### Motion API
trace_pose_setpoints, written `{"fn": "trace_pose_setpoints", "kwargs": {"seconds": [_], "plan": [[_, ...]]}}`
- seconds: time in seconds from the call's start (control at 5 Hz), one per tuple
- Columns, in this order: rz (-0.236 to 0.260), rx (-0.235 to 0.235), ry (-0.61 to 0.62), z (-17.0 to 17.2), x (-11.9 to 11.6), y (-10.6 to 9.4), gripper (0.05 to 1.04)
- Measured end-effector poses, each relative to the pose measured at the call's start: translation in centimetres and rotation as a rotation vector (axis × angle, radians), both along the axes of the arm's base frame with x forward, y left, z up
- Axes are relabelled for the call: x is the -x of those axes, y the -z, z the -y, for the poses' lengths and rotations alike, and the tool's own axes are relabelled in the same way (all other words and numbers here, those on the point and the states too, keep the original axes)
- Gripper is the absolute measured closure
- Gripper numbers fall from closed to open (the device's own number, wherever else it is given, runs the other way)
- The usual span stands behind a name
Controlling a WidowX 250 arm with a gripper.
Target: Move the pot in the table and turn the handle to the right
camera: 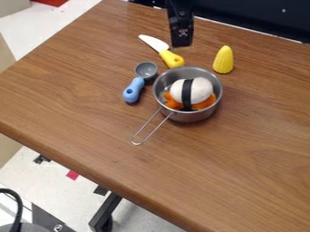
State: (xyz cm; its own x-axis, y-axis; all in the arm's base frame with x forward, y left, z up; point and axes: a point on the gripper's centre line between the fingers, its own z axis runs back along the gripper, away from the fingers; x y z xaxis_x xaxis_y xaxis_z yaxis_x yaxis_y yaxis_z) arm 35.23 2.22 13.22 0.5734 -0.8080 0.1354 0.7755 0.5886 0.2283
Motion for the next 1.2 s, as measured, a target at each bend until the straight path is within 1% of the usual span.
{"fn": "trace_pose_setpoints", "kwargs": {"seconds": [0.2, 0.4, 0.6, 0.8, 1.0, 1.2], "plan": [[0.002, -0.004, -0.025, 0.2, 1.4, -0.3, 0.084], [-0.030, 0.002, -0.238, -0.5, 2.7, -0.1, 0.084], [-0.053, 0.027, -0.370, -2.2, 3.5, 0.7, 0.084], [-0.038, 0.011, -0.522, -5.8, 4.3, 1.1, 0.084], [-0.016, 0.023, -0.602, -8.9, 4.9, 1.2, 0.084], [-0.016, 0.040, -0.662, -11.0, 6.0, 1.7, 0.084]]}}
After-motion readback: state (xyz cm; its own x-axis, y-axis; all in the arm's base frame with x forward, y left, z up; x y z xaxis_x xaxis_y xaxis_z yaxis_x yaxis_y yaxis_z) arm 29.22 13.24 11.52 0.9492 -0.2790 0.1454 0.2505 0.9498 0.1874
